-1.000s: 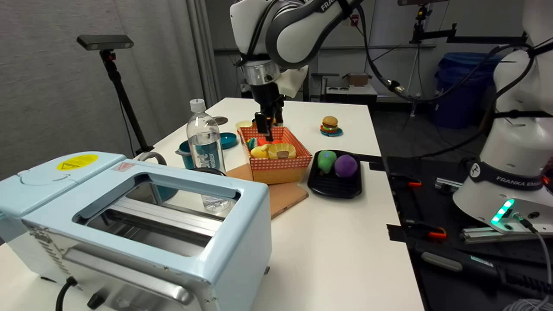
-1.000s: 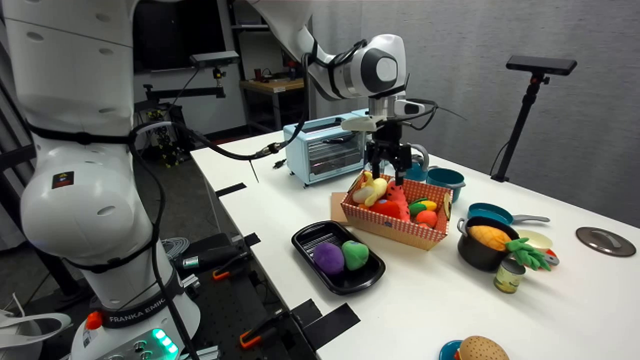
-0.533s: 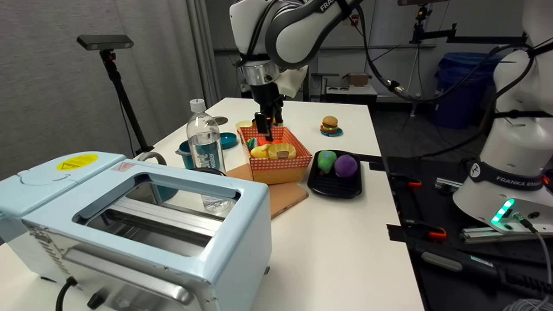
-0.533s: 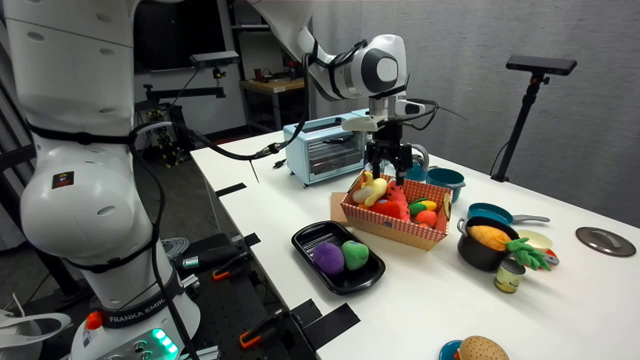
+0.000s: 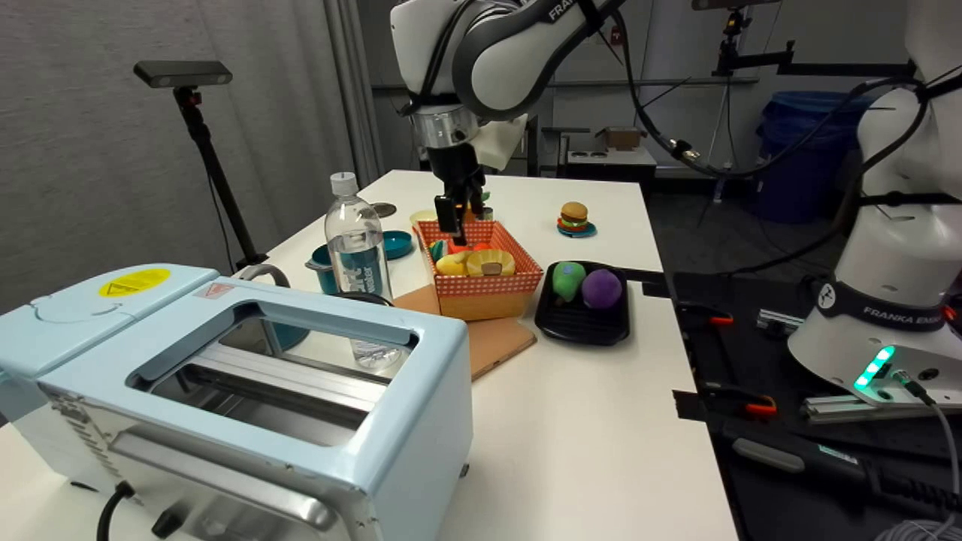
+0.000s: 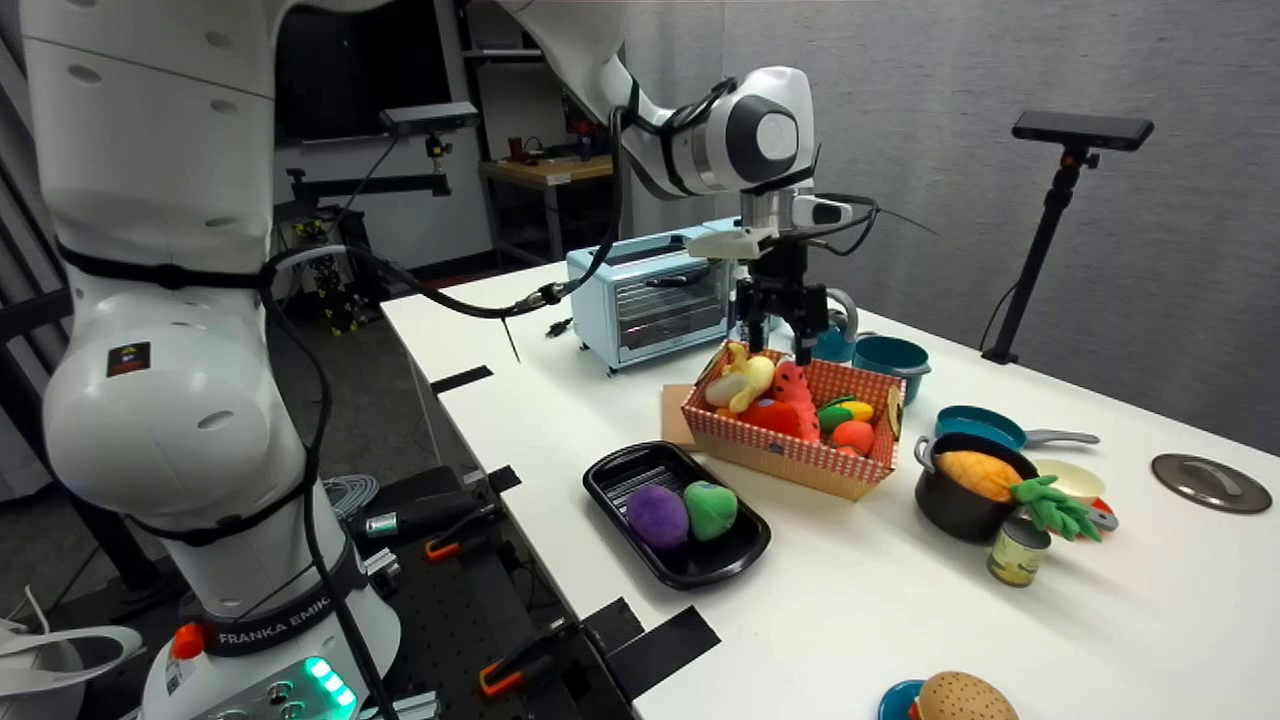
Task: Put the banana plushy on the tray
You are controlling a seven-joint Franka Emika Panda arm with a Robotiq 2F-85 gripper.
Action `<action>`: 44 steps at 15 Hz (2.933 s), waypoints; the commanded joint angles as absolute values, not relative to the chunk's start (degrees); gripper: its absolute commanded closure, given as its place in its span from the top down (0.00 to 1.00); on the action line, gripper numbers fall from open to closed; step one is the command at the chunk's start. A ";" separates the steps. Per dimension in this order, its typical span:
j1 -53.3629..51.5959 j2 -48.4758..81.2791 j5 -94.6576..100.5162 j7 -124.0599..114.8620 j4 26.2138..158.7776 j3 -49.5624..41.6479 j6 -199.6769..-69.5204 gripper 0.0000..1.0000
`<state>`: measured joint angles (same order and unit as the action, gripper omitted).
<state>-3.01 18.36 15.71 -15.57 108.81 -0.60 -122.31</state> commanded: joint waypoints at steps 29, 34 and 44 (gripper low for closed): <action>-7.00 20.75 20.09 -8.00 110.45 -0.18 -120.04 0.03; -6.93 17.82 20.71 -9.15 111.05 -0.86 -121.99 0.03; -6.50 11.96 21.04 -12.14 114.30 -1.27 -125.24 0.03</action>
<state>-7.08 15.18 19.71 -9.82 110.87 -1.28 -122.29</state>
